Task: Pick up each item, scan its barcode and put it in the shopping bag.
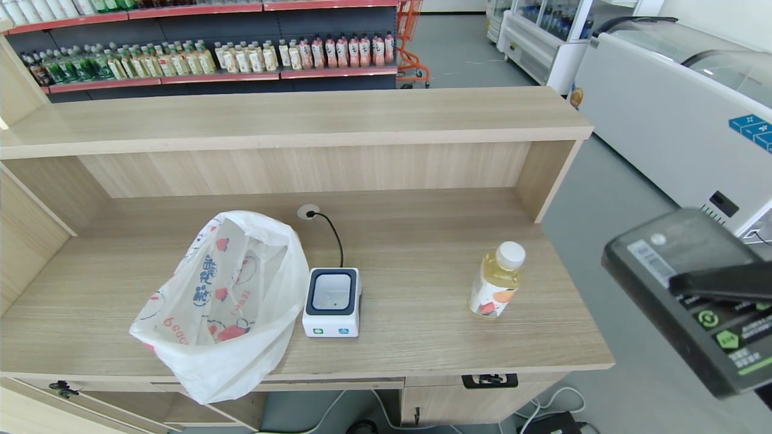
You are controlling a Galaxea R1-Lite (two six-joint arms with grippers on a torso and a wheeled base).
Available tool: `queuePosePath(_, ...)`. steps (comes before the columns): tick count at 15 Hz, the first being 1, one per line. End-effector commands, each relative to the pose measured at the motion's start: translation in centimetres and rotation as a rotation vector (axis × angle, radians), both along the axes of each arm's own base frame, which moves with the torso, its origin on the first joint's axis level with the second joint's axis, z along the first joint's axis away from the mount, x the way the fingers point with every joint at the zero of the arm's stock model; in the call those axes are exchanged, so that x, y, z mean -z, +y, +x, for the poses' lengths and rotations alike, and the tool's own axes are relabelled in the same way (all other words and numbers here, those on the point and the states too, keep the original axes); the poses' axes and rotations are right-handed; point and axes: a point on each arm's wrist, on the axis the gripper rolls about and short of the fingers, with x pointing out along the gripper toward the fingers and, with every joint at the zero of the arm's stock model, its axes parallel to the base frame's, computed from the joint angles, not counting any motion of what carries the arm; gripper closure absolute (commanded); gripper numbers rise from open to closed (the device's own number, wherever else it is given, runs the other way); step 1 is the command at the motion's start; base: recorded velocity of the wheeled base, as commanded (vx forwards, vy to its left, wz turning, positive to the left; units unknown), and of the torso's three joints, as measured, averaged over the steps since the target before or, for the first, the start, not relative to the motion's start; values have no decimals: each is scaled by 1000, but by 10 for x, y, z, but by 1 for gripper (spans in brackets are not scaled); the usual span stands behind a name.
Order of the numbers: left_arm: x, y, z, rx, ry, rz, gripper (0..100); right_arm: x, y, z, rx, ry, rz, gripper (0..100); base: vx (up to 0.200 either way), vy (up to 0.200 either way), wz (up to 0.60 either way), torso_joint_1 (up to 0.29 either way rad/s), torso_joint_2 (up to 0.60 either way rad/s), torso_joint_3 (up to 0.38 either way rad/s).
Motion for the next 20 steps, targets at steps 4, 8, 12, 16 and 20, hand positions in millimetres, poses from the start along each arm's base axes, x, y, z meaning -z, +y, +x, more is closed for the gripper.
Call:
queuePosePath(4,0,0,0,0,2,0,0,-15,53,9,-309,-365,87,100,0,0,0,0,0,0)
queuePosePath(8,0,0,0,0,0,1,0,-15,56,-6,-374,-548,123,100,0,0,0,0,0,0)
queuePosePath(12,0,0,0,0,0,0,0,-16,58,-20,-417,-584,161,100,0,0,0,0,0,0)
queuePosePath(16,0,0,0,0,2,0,0,-23,46,-36,-426,-619,192,100,0,0,0,0,0,0)
queuePosePath(20,0,0,0,0,0,0,0,-21,35,-48,-430,-647,206,100,0,0,0,0,0,0)
